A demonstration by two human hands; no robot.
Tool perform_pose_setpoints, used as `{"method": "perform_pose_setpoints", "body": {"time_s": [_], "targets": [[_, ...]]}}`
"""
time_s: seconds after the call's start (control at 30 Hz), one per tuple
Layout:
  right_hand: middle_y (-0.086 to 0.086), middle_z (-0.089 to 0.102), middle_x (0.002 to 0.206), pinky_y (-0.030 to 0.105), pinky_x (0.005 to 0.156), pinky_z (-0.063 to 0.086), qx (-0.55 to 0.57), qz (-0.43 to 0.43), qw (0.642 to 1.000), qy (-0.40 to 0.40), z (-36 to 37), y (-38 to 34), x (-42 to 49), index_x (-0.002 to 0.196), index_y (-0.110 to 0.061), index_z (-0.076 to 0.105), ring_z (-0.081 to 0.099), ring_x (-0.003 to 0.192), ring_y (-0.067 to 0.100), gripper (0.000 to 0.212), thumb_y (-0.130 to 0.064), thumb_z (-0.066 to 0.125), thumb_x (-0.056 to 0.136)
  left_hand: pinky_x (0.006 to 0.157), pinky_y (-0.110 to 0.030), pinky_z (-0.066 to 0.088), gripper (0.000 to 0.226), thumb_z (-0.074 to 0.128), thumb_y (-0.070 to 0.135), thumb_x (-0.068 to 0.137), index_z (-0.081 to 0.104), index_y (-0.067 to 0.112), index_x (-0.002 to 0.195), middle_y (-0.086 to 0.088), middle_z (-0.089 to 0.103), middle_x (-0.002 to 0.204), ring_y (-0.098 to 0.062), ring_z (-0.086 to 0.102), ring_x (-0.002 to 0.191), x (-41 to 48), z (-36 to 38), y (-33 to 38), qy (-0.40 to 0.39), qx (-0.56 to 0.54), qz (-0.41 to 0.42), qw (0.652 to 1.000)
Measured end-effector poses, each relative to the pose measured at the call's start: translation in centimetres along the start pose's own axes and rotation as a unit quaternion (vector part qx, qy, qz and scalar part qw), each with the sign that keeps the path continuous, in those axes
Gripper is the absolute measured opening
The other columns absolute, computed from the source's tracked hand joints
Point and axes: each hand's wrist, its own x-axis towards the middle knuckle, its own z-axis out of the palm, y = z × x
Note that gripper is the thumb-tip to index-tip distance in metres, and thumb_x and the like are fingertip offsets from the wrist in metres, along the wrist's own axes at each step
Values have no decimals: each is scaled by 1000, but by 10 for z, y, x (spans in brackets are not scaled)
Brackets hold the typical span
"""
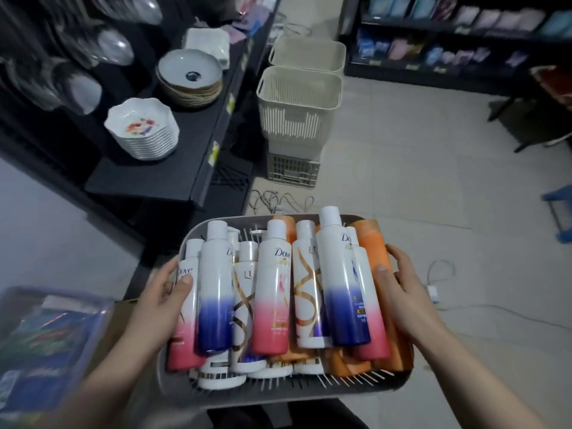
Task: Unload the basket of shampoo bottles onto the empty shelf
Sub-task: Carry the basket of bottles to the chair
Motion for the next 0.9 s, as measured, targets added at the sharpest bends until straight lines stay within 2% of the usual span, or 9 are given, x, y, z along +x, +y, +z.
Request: {"method": "perform_pose_setpoints", "body": {"time_s": [0.1, 0.27, 0.4, 0.53, 0.6, 0.63, 0.7, 0.73, 0.9], "targets": [[-2, 65, 81, 38, 74, 48, 7, 28, 999, 31, -40, 18, 19, 128, -55, 30, 63, 79, 17, 51, -59, 33, 77, 75, -35, 48, 33, 52, 33, 96, 50, 49, 126, -5, 67, 108, -19, 62, 89, 26, 49, 24, -46, 18, 13, 999], [-6, 63, 86, 27, 63, 41, 31, 77, 992, 91, -90, 37, 58, 133, -52, 31, 60, 79, 10, 57, -58, 35, 77, 88, -53, 52, 45, 52, 34, 97, 44, 35, 141, -11, 67, 108, -36, 65, 96, 76, 122, 69, -121, 40, 38, 991], [-7, 59, 104, 36, 83, 43, 50, 110, 982, 146, -115, 45, 95, 137, -49, 33, 58, 93, 17, 64, -62, 36, 74, 105, -54, 41, 48, 54, 36, 96, 43, 32, 142, -10, 59, 132, -30, 55, 121, 127, 174, 106, -174, 43, 51, 982], [-16, 58, 96, 34, 80, 43, 82, 132, 966, 207, -136, 44, 133, 135, -49, 37, 56, 85, 1, 69, -64, 38, 68, 106, -51, 41, 59, 56, 53, 83, 45, 37, 139, 0, 55, 138, -23, 53, 125, 179, 220, 149, -228, 40, 58, 971], [-12, 62, 98, 38, 84, 47, 98, 148, 957, 228, -148, 44, 153, 134, -49, 38, 61, 88, 9, 69, -65, 39, 67, 98, -44, 49, 47, 57, 51, 85, 50, 45, 132, 4, 61, 131, -16, 61, 116, 204, 243, 172, -251, 46, 64, 965], [-8, 63, 102, 40, 87, 48, 106, 155, 954, 235, -154, 44, 162, 135, -49, 39, 62, 91, 15, 70, -65, 39, 67, 87, -37, 54, 35, 57, 45, 90, 53, 52, 124, 7, 66, 123, -11, 66, 105, 215, 255, 184, -263, 53, 74, 961], [-4, 63, 109, 44, 93, 48, 123, 162, 948, 246, -166, 43, 180, 136, -48, 38, 62, 97, 19, 70, -64, 39, 68, 66, -20, 53, 30, 55, 36, 95, 54, 61, 111, 13, 71, 106, -3, 70, 85, 239, 280, 207, -279, 64, 98, 953], [-3, 63, 112, 45, 95, 48, 130, 163, 944, 254, -172, 43, 189, 137, -46, 39, 61, 99, 18, 71, -63, 39, 68, 61, -16, 51, 30, 55, 35, 96, 54, 60, 113, 15, 72, 101, 0, 69, 79, 249, 292, 220, -280, 72, 108, 951], [-6, 54, 138, 42, 105, 40, 142, 164, 934, 285, -207, 50, 244, 142, -33, 41, 53, 118, 14, 77, -60, 38, 70, 62, -9, 47, 32, 53, 29, 97, 52, 39, 127, 24, 68, 100, 12, 64, 81, 291, 362, 274, -290, 90, 147, 941]]}}
